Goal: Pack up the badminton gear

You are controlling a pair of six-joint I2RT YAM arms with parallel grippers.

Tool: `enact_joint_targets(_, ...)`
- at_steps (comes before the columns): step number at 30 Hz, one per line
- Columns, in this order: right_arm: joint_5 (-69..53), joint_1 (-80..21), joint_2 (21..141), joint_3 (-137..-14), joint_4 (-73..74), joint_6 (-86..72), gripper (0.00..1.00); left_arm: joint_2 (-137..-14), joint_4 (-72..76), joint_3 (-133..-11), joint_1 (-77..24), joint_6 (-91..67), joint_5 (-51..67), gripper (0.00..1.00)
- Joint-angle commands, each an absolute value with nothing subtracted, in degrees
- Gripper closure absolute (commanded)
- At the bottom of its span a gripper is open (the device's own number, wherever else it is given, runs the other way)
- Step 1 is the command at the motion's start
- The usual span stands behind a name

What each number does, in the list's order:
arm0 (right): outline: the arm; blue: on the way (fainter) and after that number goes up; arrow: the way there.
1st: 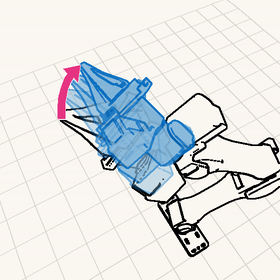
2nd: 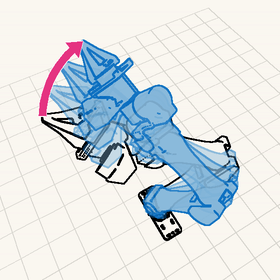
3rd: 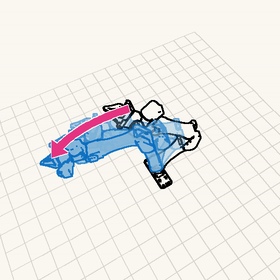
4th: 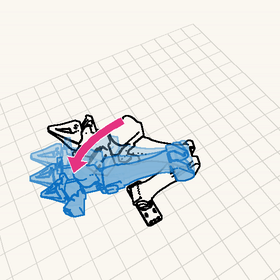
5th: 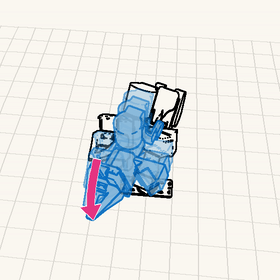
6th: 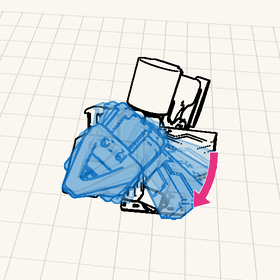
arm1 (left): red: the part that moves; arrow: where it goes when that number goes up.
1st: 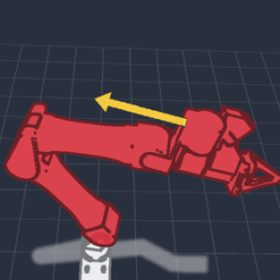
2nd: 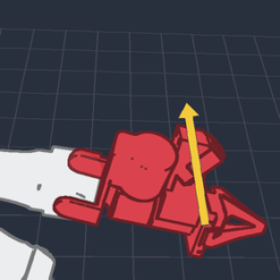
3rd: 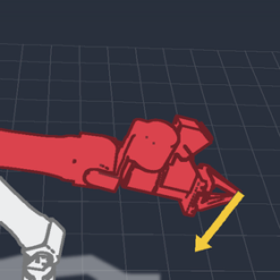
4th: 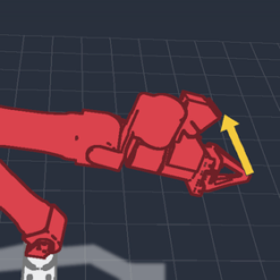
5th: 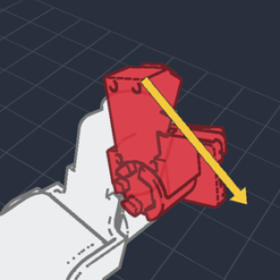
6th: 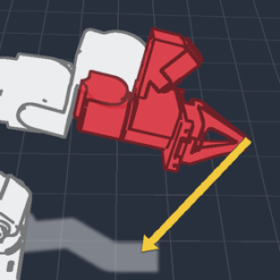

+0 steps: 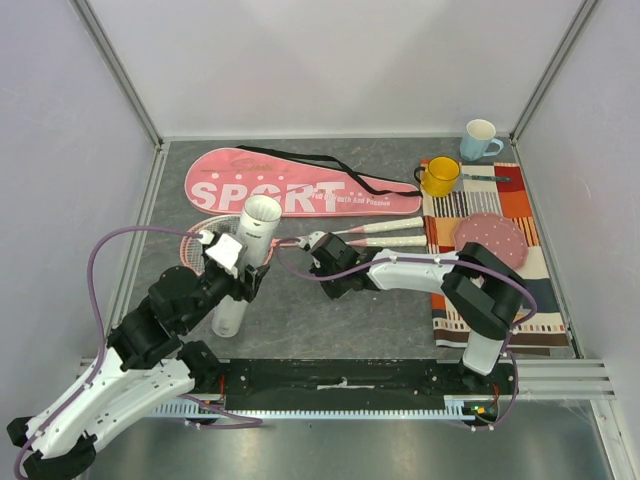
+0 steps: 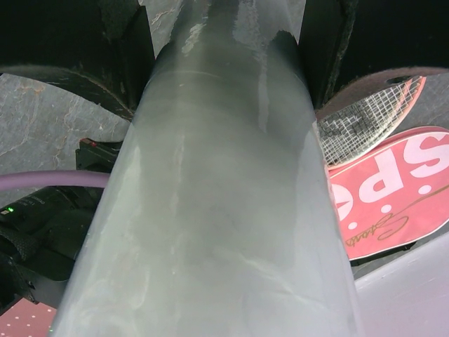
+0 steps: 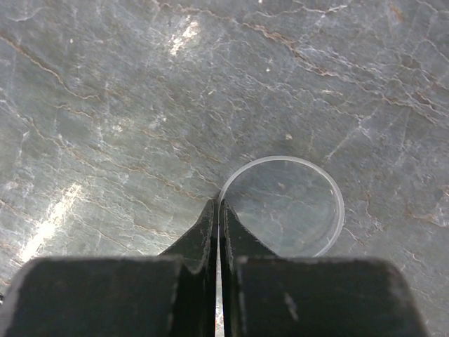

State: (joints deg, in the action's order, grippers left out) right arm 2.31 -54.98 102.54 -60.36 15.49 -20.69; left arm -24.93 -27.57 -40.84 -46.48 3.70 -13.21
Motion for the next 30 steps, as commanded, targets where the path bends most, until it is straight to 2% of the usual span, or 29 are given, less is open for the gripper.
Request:
enact_joint_targets(1, 6.68, -54.93, 100.11, -60.39, 15.73, -21.88, 1.00, -25.40, -23.73, -41.13, -46.67, 2.55, -12.66, 0.89)
enact_joint_targets(7, 0.10, -49.15, 89.93, -56.00, 14.33, -23.82, 1.00, -25.66, -23.47, -40.96, -46.67, 2.81, -11.78, 0.89)
enact_joint_targets(14, -21.24, -33.42, 71.76, -50.10, 14.85, -24.34, 1.00, -26.45, -22.06, -40.26, -46.76, 4.04, -7.84, 0.89)
enact_joint_targets(19, -46.55, -26.28, 64.52, -56.41, 14.85, -28.03, 1.00, -30.75, -17.59, -37.97, -46.67, 8.43, 5.60, 0.89)
enact_joint_targets(23, -54.84, -26.28, 62.67, -63.18, 14.50, -32.07, 1.00, -36.11, -16.17, -37.88, -46.67, 13.95, 13.52, 0.92)
enact_joint_targets(30, -61.25, -26.37, 60.73, -72.50, 13.37, -37.43, 1.00, -41.13, -17.23, -38.76, -46.76, 20.39, 13.01, 0.92)
